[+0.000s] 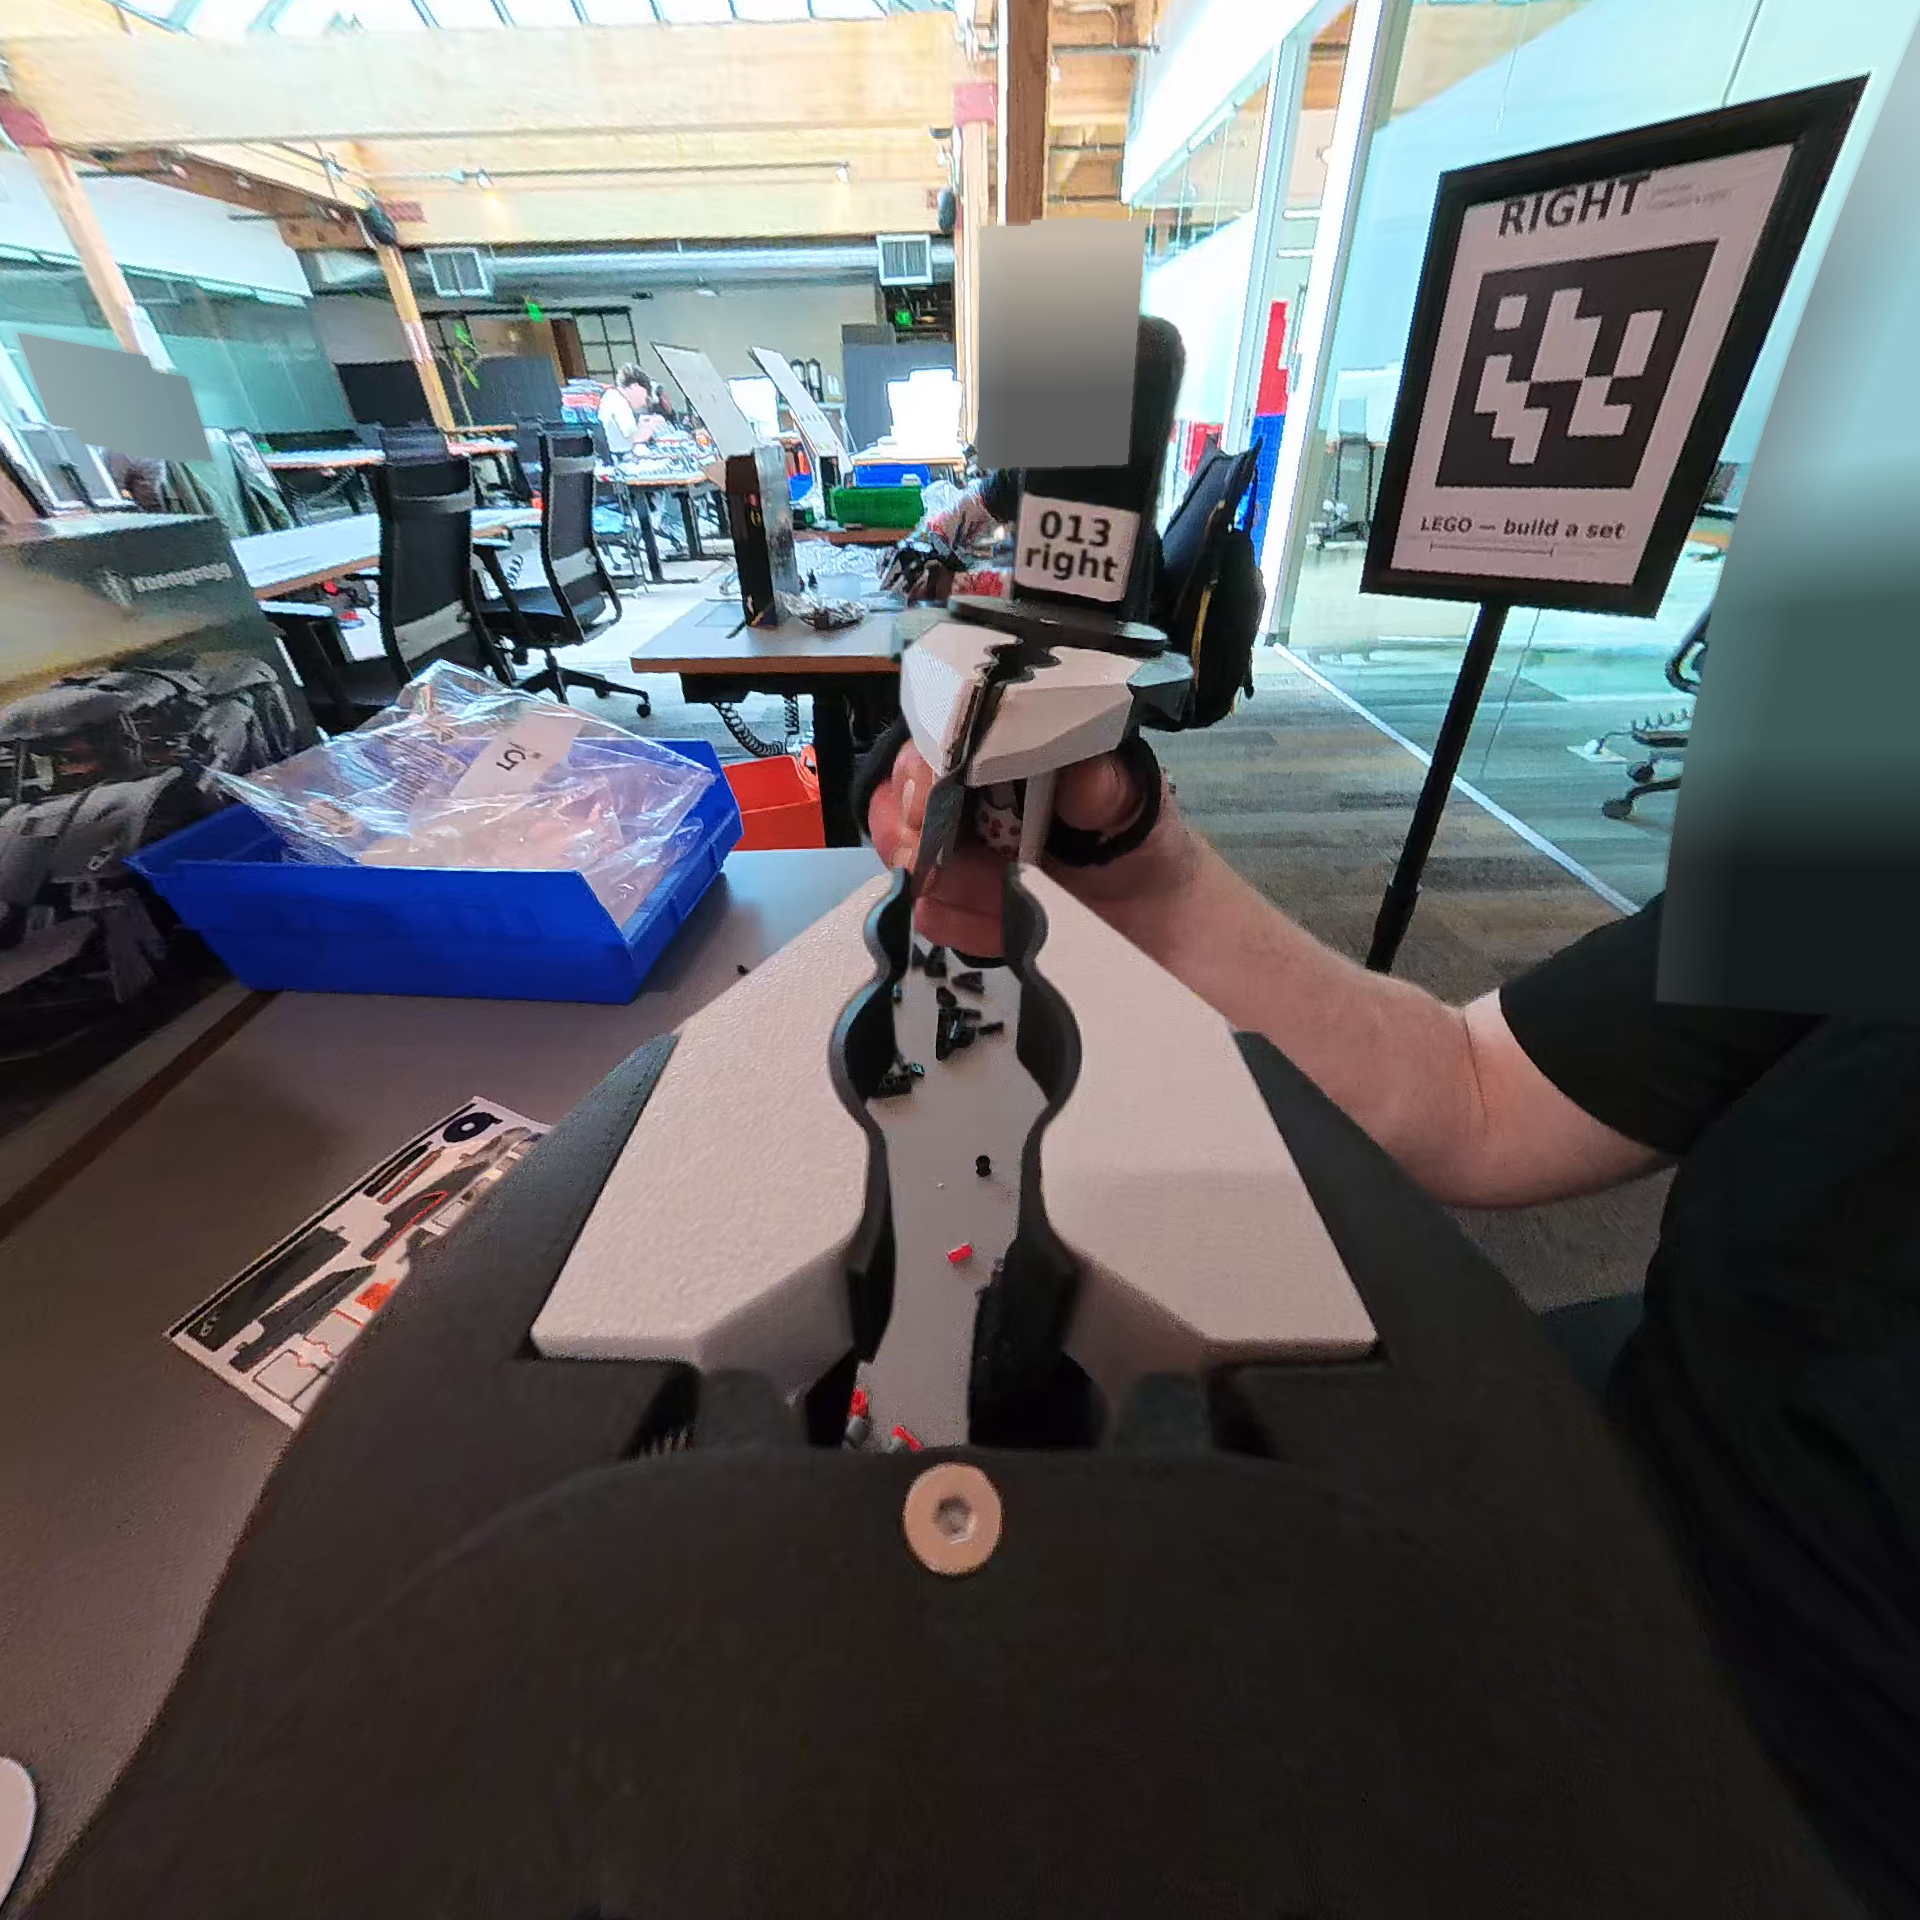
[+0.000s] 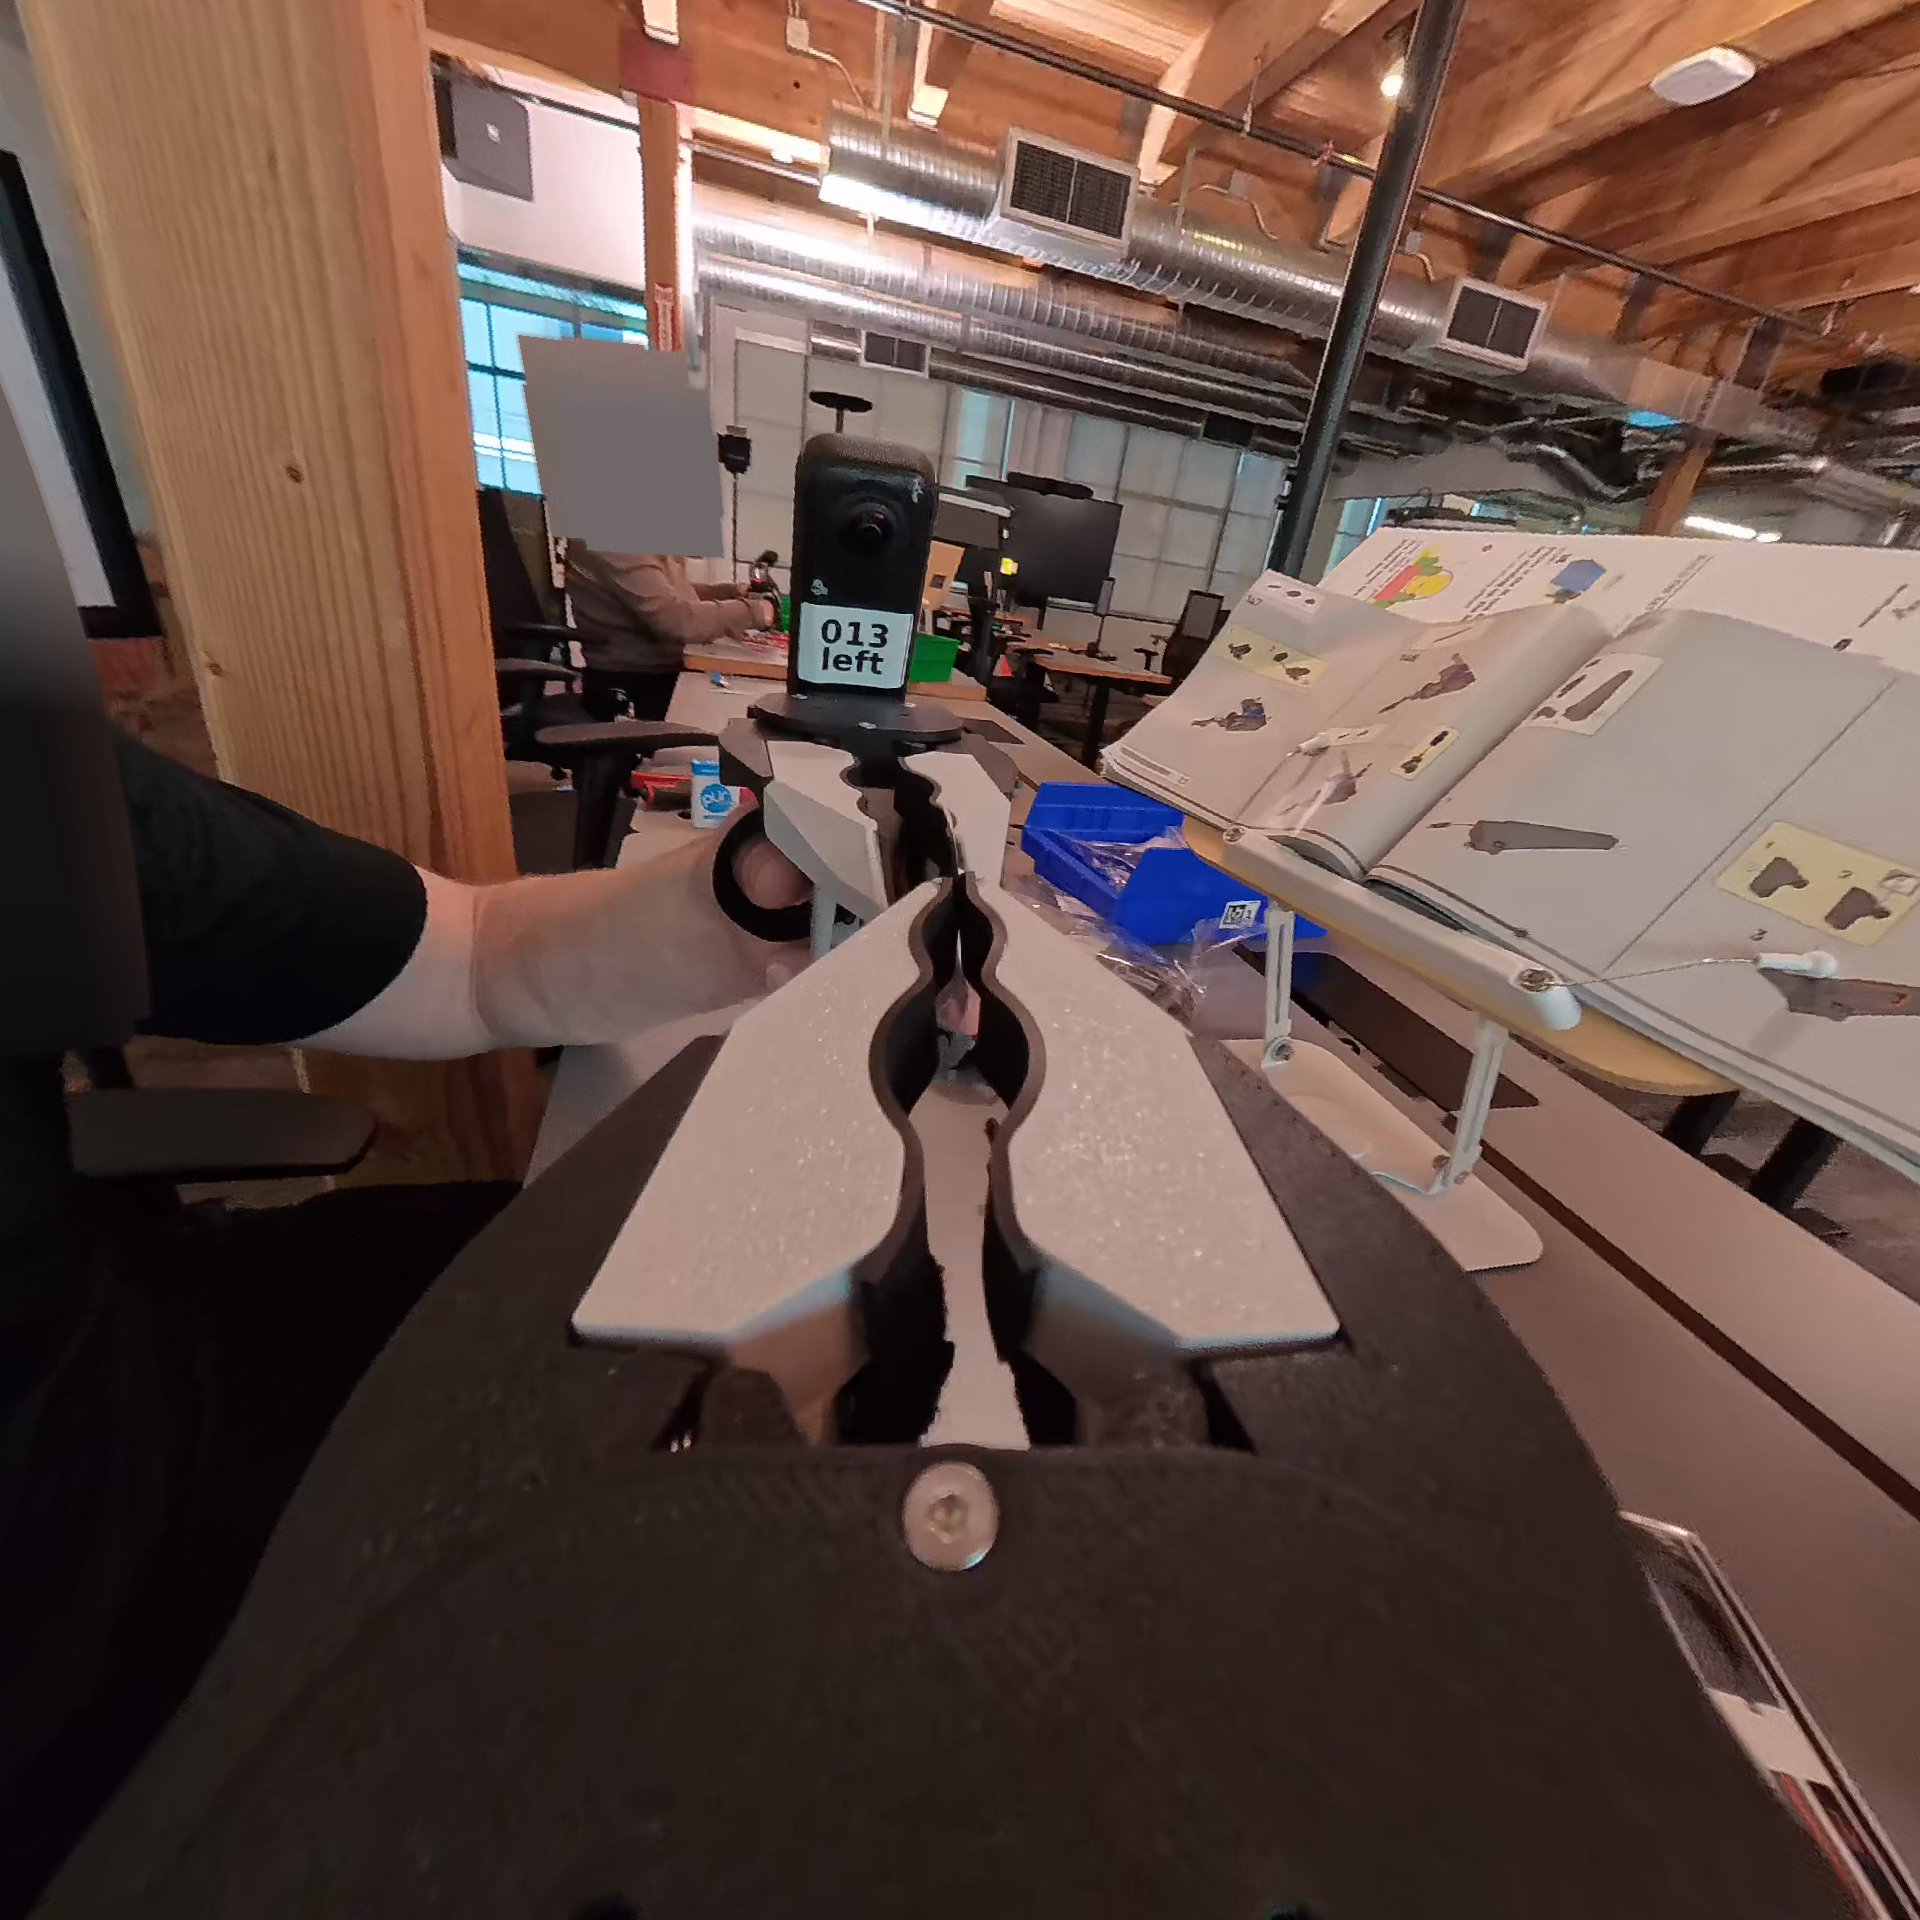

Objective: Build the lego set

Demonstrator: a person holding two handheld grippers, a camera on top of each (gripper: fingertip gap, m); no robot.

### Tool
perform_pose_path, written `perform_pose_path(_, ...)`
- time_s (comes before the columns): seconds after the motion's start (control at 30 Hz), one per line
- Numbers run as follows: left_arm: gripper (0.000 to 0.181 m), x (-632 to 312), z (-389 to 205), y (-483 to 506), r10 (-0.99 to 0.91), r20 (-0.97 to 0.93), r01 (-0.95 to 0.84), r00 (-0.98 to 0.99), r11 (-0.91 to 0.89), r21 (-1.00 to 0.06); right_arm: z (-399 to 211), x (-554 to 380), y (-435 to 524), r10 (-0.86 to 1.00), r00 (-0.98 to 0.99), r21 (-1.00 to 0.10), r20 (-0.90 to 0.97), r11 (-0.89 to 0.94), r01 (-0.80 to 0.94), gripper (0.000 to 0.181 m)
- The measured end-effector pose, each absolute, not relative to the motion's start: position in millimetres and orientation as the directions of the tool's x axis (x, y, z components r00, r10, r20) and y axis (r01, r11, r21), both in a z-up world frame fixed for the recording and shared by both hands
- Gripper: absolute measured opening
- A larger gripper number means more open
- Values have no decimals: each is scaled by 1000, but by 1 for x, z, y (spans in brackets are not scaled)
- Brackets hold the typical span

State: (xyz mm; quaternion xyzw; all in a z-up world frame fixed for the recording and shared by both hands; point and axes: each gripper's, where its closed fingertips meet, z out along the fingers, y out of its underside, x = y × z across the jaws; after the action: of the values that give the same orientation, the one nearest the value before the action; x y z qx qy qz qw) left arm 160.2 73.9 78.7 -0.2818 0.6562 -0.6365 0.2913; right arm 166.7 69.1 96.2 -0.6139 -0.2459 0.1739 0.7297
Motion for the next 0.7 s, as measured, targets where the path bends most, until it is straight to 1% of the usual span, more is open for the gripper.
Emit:
perform_pose_path(0.07,22,159,82,75,-751,-15,10,-660,11,-1000,99,165,68,535,826,-976,177,203,78,0)
perform_pose_path(0.13,25,158,86,84,-774,-5,25,-634,-14,-1000,107,165,62,525,829,-969,194,233,79,0)
perform_pose_path(0.2,34,156,87,94,-778,38,12,-627,-59,-998,111,167,58,511,834,-966,208,242,92,0)
perform_pose_path(0.23,35,155,87,99,-783,51,10,-620,-73,-997,112,167,57,516,832,-967,204,239,89,0)
perform_pose_path(0.33,44,150,79,109,-798,38,-21,-601,-32,-999,108,168,60,548,821,-980,162,186,69,0)
perform_pose_path(0.43,54,143,56,119,-820,-41,-87,-572,109,-990,98,167,64,592,802,-993,85,116,19,0)
perform_pose_path(0.53,66,132,16,132,-818,-156,-189,-553,306,-933,83,166,71,635,772,-999,-15,31,-45,0)
perform_pose_path(0.6,70,123,-9,137,-802,-194,-241,-564,385,-891,70,161,76,660,748,-997,-72,-36,-65,0)
perform_pose_path(0.7,71,111,-43,141,-766,-254,-280,-591,490,-825,53,149,85,698,692,-983,-182,-133,-125,0)
